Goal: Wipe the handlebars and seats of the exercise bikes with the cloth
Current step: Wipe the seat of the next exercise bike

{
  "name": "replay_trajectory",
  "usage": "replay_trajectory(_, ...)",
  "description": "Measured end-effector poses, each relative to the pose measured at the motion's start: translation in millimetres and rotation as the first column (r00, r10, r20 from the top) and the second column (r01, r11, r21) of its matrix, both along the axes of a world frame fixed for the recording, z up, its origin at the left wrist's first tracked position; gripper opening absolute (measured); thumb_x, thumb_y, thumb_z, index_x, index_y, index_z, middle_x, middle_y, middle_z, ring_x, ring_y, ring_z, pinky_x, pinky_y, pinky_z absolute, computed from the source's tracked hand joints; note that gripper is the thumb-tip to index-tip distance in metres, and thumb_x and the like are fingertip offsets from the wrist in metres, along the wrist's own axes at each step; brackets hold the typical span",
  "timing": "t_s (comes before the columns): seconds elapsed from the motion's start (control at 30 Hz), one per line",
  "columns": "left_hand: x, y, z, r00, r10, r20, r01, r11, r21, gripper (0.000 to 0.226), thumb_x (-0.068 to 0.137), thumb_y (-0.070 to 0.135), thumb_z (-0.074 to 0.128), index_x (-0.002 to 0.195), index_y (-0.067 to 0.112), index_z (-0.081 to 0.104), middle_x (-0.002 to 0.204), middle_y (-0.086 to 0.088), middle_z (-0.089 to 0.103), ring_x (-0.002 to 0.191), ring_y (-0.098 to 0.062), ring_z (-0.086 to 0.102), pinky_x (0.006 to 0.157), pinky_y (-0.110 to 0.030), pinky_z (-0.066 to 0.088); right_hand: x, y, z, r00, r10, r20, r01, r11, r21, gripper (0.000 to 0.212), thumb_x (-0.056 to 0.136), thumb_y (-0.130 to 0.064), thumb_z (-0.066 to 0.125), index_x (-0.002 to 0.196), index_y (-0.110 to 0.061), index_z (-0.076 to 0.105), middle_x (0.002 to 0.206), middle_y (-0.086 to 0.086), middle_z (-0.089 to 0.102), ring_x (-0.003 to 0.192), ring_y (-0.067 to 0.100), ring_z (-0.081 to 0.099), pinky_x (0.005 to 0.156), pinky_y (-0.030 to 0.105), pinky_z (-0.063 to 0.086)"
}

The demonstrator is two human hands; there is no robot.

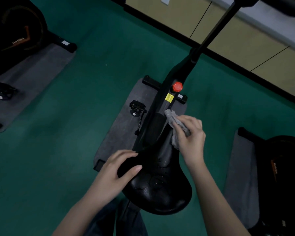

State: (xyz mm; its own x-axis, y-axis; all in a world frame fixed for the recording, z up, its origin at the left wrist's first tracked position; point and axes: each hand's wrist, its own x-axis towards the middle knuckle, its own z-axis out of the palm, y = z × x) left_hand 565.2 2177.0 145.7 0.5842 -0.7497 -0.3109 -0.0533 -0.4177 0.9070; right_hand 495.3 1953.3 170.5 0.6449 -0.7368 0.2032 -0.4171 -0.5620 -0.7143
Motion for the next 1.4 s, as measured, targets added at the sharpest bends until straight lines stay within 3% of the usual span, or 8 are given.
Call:
replay_trajectory(0.1,0,0,-1,1.000,-0.001,0.005,0.001,1.000,0.001,0.043,0.082,0.063,0.056,0.116,0.037,0.061,0.122,0.025,0.054,0.123,-0.002,0.048,0.109,-0.037,0.037,17,-21,0,0.994,0.059,-0.096,-0.052,0.996,0.072,0.011,0.087,-0.012,0.067,0.096,-0.010,0.074,0.091,-0.005,0.063,0.096,0.020,0.055,0.085,0.012,0.036)
replay_trajectory(0.23,1,0,-2,1.000,0.004,0.013,-0.004,1.000,0.003,0.046,0.078,0.068,0.052,0.114,0.039,0.062,0.121,0.025,0.054,0.123,-0.002,0.049,0.108,-0.036,0.037,37,-62,5,0.938,0.218,-0.268,-0.039,0.837,0.546,0.008,0.089,-0.022,0.066,0.090,-0.017,0.072,0.081,0.006,0.070,0.074,0.015,0.062,0.072,0.026,0.047)
replay_trajectory(0.37,1,-1,-4,1.000,0.009,0.027,-0.008,1.000,-0.018,0.046,0.078,0.065,0.053,0.113,0.037,0.063,0.122,0.022,0.056,0.123,-0.003,0.050,0.109,-0.038,0.037,29,-60,-6,0.982,0.085,-0.167,0.052,0.733,0.679,0.019,0.093,-0.021,0.059,0.102,-0.009,0.071,0.077,0.018,0.066,0.066,0.021,0.054,0.062,0.027,0.042)
replay_trajectory(0.53,1,-2,-5,1.000,0.011,0.026,-0.010,1.000,-0.020,0.044,0.078,0.065,0.052,0.112,0.038,0.063,0.122,0.020,0.057,0.123,-0.004,0.050,0.109,-0.037,0.037,2,-19,-20,0.964,-0.264,0.031,0.205,0.813,0.545,0.016,0.098,-0.015,0.049,0.094,-0.016,0.064,0.072,-0.007,0.060,0.070,0.004,0.054,0.069,0.019,0.044)
replay_trajectory(0.8,-4,-2,-5,0.999,0.039,0.037,-0.038,0.999,-0.022,0.043,0.079,0.064,0.052,0.112,0.039,0.062,0.122,0.021,0.056,0.124,-0.004,0.049,0.108,-0.033,0.035,-35,18,-29,0.906,-0.397,-0.147,0.418,0.792,0.445,0.023,0.098,-0.024,0.049,0.076,-0.019,0.050,0.065,-0.010,0.054,0.059,-0.003,0.049,0.057,0.014,0.038)
replay_trajectory(1.13,-9,-1,-6,0.998,0.043,0.044,-0.042,0.999,-0.033,0.044,0.080,0.063,0.051,0.116,0.039,0.060,0.123,0.023,0.054,0.125,-0.004,0.047,0.108,-0.031,0.034,-57,33,-18,0.933,-0.259,-0.249,0.347,0.830,0.437,0.025,0.096,-0.022,0.052,0.072,-0.014,0.050,0.061,-0.007,0.052,0.060,0.011,0.046,0.061,0.029,0.038)
replay_trajectory(1.27,-14,0,-6,0.997,0.069,0.024,-0.067,0.996,-0.052,0.045,0.080,0.063,0.051,0.118,0.040,0.059,0.125,0.024,0.053,0.127,-0.003,0.045,0.108,-0.031,0.032,-69,49,-11,0.955,-0.276,-0.107,0.293,0.933,0.211,0.005,0.088,-0.007,0.063,0.090,-0.007,0.068,0.094,0.003,0.055,0.084,0.005,0.053,0.082,0.010,0.040)
replay_trajectory(1.4,-16,1,-7,0.997,0.081,0.017,-0.080,0.995,-0.059,0.047,0.080,0.065,0.051,0.120,0.041,0.057,0.127,0.025,0.051,0.128,-0.002,0.044,0.109,-0.030,0.032,-65,56,-9,0.976,-0.217,-0.006,0.217,0.971,0.105,0.015,0.083,0.000,0.067,0.097,-0.004,0.065,0.098,0.001,0.055,0.091,-0.008,0.051,0.084,0.005,0.038)
